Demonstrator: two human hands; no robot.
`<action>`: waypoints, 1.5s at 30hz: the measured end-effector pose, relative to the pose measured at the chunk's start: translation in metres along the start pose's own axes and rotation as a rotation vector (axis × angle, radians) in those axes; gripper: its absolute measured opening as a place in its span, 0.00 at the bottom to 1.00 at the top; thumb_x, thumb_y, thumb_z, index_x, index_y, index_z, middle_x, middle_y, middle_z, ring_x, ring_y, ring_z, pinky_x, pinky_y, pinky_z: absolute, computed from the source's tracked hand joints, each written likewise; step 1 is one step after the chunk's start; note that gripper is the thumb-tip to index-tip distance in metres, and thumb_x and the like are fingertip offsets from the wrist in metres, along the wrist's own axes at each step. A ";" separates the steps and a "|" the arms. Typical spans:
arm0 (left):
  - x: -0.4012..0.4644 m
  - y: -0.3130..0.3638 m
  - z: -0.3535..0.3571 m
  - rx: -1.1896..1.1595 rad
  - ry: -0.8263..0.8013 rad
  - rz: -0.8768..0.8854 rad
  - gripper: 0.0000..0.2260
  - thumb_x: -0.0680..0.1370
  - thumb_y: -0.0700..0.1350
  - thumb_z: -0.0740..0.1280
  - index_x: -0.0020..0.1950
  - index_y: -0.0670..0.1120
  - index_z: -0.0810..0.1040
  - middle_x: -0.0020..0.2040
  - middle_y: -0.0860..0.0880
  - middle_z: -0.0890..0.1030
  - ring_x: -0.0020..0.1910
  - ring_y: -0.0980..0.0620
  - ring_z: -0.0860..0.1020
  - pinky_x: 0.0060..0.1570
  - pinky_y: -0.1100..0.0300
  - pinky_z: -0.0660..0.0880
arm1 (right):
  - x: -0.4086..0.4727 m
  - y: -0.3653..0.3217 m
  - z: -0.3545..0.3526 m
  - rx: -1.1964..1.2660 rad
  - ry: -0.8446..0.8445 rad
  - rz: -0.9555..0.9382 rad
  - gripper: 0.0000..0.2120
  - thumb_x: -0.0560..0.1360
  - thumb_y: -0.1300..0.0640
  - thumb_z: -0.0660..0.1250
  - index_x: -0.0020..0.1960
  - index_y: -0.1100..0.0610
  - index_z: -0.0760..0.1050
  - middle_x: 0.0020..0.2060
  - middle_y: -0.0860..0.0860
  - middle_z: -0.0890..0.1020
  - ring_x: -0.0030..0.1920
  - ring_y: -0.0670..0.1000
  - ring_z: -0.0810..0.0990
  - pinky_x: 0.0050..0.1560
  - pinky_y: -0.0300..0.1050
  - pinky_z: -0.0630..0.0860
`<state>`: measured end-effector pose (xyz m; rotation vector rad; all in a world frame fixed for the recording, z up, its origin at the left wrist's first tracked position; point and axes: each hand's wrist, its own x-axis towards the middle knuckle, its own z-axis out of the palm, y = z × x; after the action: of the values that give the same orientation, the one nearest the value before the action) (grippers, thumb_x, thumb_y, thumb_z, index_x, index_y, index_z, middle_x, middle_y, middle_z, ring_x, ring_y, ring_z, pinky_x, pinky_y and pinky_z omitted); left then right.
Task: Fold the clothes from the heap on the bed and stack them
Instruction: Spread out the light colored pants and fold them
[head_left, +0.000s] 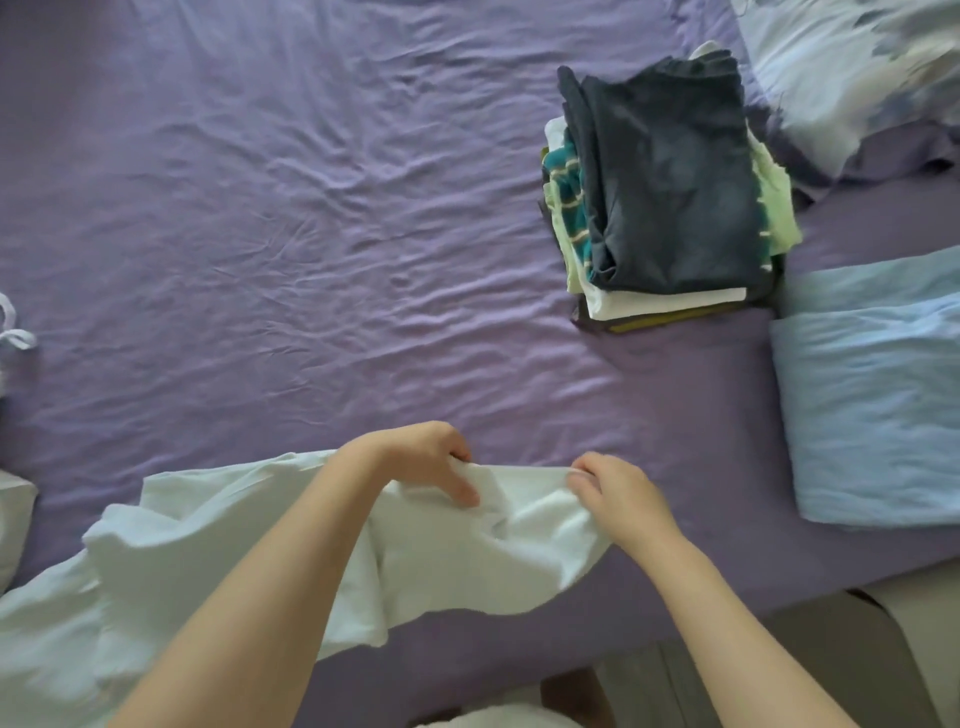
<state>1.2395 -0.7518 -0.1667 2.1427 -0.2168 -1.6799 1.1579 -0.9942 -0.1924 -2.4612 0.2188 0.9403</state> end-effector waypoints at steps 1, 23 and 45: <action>0.002 0.006 0.002 0.004 0.032 0.030 0.10 0.71 0.52 0.73 0.50 0.53 0.79 0.45 0.55 0.79 0.44 0.53 0.77 0.43 0.59 0.74 | -0.003 0.002 -0.003 0.072 0.074 0.006 0.07 0.78 0.51 0.60 0.49 0.53 0.75 0.45 0.51 0.80 0.48 0.56 0.76 0.41 0.47 0.69; 0.108 0.087 0.024 -0.099 0.700 0.019 0.11 0.79 0.39 0.58 0.59 0.48 0.74 0.56 0.46 0.80 0.56 0.42 0.74 0.49 0.56 0.65 | -0.005 0.064 0.006 0.062 0.243 0.197 0.14 0.79 0.50 0.61 0.58 0.59 0.74 0.52 0.55 0.80 0.52 0.58 0.76 0.53 0.51 0.67; 0.137 0.123 0.022 0.210 0.944 0.130 0.15 0.76 0.37 0.61 0.55 0.54 0.77 0.55 0.52 0.79 0.59 0.48 0.68 0.49 0.58 0.54 | -0.006 0.083 0.017 0.227 0.450 0.180 0.17 0.73 0.42 0.67 0.44 0.53 0.65 0.30 0.47 0.74 0.31 0.52 0.69 0.40 0.48 0.65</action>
<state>1.2693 -0.9175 -0.2431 2.7402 -0.2413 -0.4621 1.1175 -1.0573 -0.2321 -2.4326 0.6691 0.3866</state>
